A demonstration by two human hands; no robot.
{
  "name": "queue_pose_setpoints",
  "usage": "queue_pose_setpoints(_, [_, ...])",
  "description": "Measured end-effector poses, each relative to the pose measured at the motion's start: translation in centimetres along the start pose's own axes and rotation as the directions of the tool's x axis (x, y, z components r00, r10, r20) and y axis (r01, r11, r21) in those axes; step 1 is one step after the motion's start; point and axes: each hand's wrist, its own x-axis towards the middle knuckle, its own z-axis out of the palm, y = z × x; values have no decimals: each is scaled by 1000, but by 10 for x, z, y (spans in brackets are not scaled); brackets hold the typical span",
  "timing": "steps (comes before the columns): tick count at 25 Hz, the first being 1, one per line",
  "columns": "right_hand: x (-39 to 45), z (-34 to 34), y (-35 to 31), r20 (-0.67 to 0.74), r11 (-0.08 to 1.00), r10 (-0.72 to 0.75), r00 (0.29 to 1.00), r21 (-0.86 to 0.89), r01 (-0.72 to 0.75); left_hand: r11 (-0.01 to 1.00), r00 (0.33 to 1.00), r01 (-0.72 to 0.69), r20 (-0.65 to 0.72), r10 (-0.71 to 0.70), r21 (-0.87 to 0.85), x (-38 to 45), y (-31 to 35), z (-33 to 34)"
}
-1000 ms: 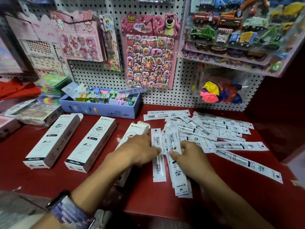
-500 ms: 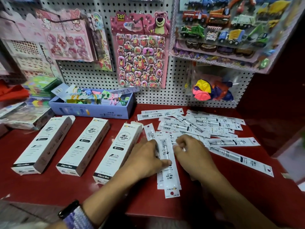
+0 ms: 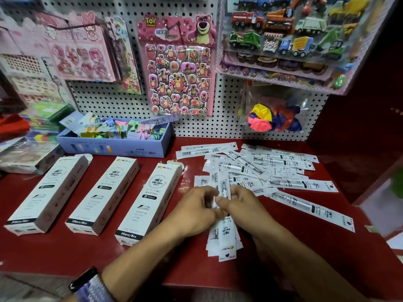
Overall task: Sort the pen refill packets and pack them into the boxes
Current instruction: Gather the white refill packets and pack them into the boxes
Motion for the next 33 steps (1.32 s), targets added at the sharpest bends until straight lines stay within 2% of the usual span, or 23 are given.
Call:
queue_pose_setpoints(2, [1,4,6,-9,985,9,1000,173,-7,976,999,38,46,-29,-212,-2,0,0])
queue_pose_setpoints(5, [1,2,2,20,960,-30,999,278,24,867,997,75,67,-48,-494,-6,7,-6])
queue_pose_setpoints(9, [0,-6,-16,10,833,-253,967,511,212,750,981,-104,-193,-31,-653,-4,18,-13])
queue_pose_setpoints(11, [-2,-4,-21,6,785,-355,935,546,294,729,976,-201,-195,95,-655,-3,24,-18])
queue_pose_setpoints(13, [-3,-1,-22,51,772,-413,909,549,320,763,966,-259,-168,198,-592,-4,24,-19])
queue_pose_setpoints(15, [-3,3,-19,88,755,-424,901,584,298,806,964,-267,-130,234,-528,-6,20,-12])
queue_pose_setpoints(18, [-4,6,-17,59,749,-417,907,588,306,844,944,-331,-139,300,-421,-14,17,0])
queue_pose_setpoints(20, [-7,4,-19,39,700,-451,892,636,326,828,922,-387,-184,340,-406,-16,20,1])
queue_pose_setpoints(23, [-6,0,-25,5,625,-480,877,703,338,771,911,-413,-219,350,-484,-12,25,-3])
queue_pose_setpoints(27, [-1,-3,-25,-21,646,-402,916,702,300,778,968,-244,-101,228,-579,-5,22,0])
queue_pose_setpoints(29, [-2,-6,-25,13,705,-393,919,646,292,761,984,-170,-63,168,-626,-3,21,-3])
queue_pose_setpoints(31, [-3,-7,-23,61,808,-379,924,508,298,731,992,-110,-36,117,-673,-1,22,-8])
queue_pose_setpoints(33, [-2,-10,-20,9,890,-419,908,200,409,711,995,-84,-18,100,-698,-2,24,-12])
